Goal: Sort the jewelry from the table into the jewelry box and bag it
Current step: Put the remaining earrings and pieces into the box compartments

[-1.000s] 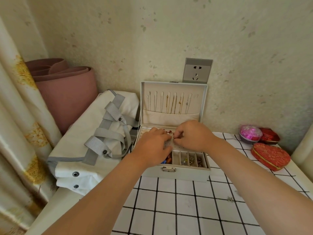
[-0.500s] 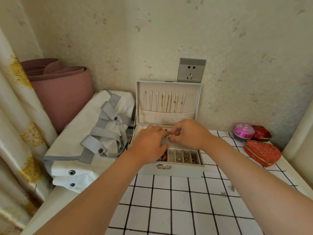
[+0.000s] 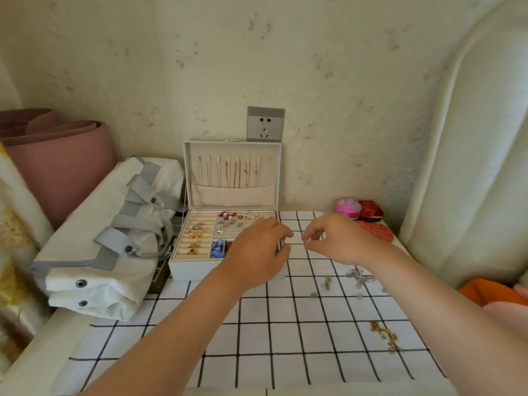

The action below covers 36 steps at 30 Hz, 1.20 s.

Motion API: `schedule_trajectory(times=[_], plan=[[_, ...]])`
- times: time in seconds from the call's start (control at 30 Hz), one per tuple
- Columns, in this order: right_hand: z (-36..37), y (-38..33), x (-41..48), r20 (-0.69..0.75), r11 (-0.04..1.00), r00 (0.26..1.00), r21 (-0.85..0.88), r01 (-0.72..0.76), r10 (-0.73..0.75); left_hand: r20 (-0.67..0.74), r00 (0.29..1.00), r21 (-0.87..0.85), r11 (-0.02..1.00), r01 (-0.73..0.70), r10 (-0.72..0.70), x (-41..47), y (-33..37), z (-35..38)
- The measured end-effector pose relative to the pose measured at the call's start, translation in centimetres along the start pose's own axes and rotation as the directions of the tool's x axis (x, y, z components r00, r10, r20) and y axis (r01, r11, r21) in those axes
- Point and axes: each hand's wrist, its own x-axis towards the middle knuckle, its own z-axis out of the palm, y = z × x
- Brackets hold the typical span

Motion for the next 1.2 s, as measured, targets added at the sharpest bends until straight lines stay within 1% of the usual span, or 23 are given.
schedule_trajectory(times=[0.1,0.17,0.3,0.4,0.5,0.6,0.73,0.8,0.9,1.0,1.07,1.13,1.2], plan=[[0.0,2.6,-2.6,0.009,0.996,0.996,0.028,-0.085,0.085,0.062,0.997,-0.015,0.999,-0.041,0.042,-0.5,2.2,1.3],[0.4,3.9,-3.7,0.065,0.993,0.991,0.009,-0.12,0.119,0.143,0.988,-0.022,0.998,-0.059,0.061,-1.1,3.2,2.2],[1.5,5.2,-4.7,0.149,0.991,0.98,-0.038,-0.13,0.134,0.313,0.949,0.015,0.998,-0.057,0.049,-2.1,3.8,3.9],[2.4,5.5,-5.0,0.187,0.993,0.977,-0.077,-0.091,0.104,0.382,0.923,0.041,0.997,-0.068,0.048,-2.7,3.5,5.0],[2.8,5.3,-5.0,0.189,0.992,0.979,-0.114,-0.05,0.071,0.413,0.909,0.054,0.995,-0.082,0.052,-2.7,3.5,5.7],[2.8,5.0,-4.7,0.2,0.987,0.979,-0.159,-0.005,0.037,0.412,0.91,0.05,0.996,-0.071,0.044,-2.4,3.4,6.1],[2.9,5.1,-4.4,0.203,0.991,0.978,-0.134,-0.015,0.042,0.393,0.92,0.025,0.999,-0.021,0.01,-1.8,3.6,6.5],[2.6,5.1,-4.2,0.195,0.996,0.98,-0.076,-0.034,0.048,0.356,0.934,-0.017,0.999,0.048,-0.039,-1.3,4.1,6.3],[1.2,5.3,-4.0,0.114,0.986,0.989,0.123,-0.109,0.096,0.273,0.958,-0.088,0.99,0.113,-0.085,-0.4,4.8,6.0],[-0.6,5.7,-4.2,0.059,0.931,0.981,0.308,-0.194,0.185,0.204,0.974,-0.209,0.968,0.139,-0.096,1.0,5.6,5.7],[-1.8,5.9,-4.6,0.04,0.891,0.977,0.404,-0.206,0.208,0.171,0.98,-0.306,0.94,0.152,-0.103,2.0,6.4,5.4],[-2.7,6.0,-5.1,0.037,0.836,0.975,0.508,-0.207,0.219,0.154,0.985,-0.375,0.917,0.134,-0.081,2.6,7.3,5.3],[-3.4,6.2,-5.6,0.039,0.796,0.97,0.564,-0.219,0.24,0.153,0.986,-0.45,0.884,0.126,-0.063,2.9,8.1,5.4]])
